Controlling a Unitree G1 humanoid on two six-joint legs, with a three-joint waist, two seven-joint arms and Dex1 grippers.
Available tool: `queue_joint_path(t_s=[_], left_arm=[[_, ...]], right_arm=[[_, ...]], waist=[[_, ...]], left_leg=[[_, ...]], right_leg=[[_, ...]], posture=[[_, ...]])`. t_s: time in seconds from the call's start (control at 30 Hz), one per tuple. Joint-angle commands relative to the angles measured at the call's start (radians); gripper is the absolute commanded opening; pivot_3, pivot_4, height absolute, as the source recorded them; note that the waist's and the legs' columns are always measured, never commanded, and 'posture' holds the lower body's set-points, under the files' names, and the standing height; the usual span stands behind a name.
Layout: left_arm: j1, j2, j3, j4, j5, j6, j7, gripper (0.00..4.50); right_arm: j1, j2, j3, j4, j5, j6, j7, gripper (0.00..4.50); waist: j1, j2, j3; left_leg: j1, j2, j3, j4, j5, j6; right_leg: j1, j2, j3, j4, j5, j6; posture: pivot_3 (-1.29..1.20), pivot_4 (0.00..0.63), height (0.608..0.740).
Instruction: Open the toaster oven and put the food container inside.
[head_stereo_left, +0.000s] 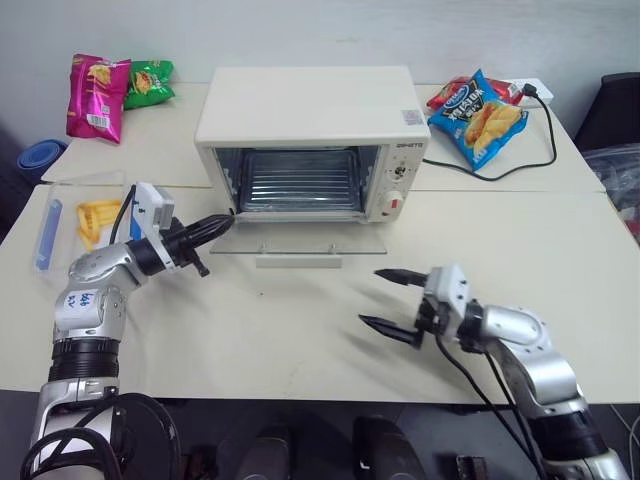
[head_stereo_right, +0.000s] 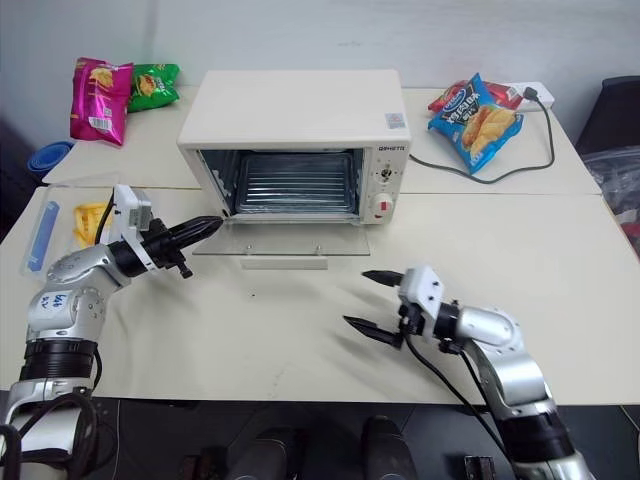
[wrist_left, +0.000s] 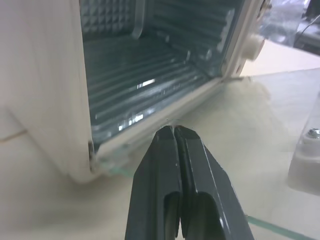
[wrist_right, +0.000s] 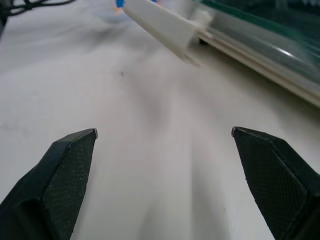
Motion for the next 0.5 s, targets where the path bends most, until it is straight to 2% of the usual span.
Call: queue_joint_path(t_s=[0.03,0.17,0.33,0.43,0.5], left_arm=[[0.039,-0.009,-0.018,-0.044,0.050,-0.054,0.016,0.04],[0.127,-0.045,-0.016,-0.098,0.057,-0.073,0.040,0.04],[0.248,-0.083,0.040,-0.167,0.011,-0.088,0.066,0.04],[0.344,-0.124,0.162,-0.257,-0.060,-0.090,0.147,0.61],[0.418,-0.137,0.250,-0.321,-0.100,-0.078,0.205,1.19]], right_arm=[[0.044,-0.009,-0.085,-0.028,0.037,-0.084,0.004,4.50],[0.027,0.012,-0.115,-0.051,0.101,-0.062,-0.015,4.50],[-0.070,0.068,-0.102,-0.042,0.133,-0.076,-0.039,4.50],[-0.132,0.109,-0.081,-0.019,0.123,-0.111,-0.035,4.50],[-0.163,0.132,-0.065,-0.010,0.122,-0.126,-0.027,4.50]], waist=[[-0.001,0.000,0.000],[-0.004,0.000,0.000],[-0.004,0.000,0.000],[-0.006,0.000,0.000],[-0.004,0.000,0.000]], left_leg=[[0.000,0.000,0.000,0.000,0.000,0.000],[0.003,0.002,0.003,-0.001,0.000,0.000],[0.003,0.003,0.003,-0.001,0.000,0.000],[0.003,0.003,0.003,-0.001,0.000,-0.001],[0.003,0.003,0.002,-0.001,-0.001,-0.001]], right_leg=[[0.001,0.000,0.000,0.000,0.000,0.000],[0.000,0.000,0.004,0.001,0.000,0.000],[0.000,-0.002,0.004,0.001,0.000,-0.001],[0.000,-0.002,0.005,0.000,0.000,-0.001],[-0.001,-0.002,0.006,0.000,0.000,-0.001]], posture=[[0.00,0.150,0.740],[0.00,0.150,0.740],[0.00,0.150,0.740],[0.00,0.150,0.740],[0.00,0.150,0.740]])
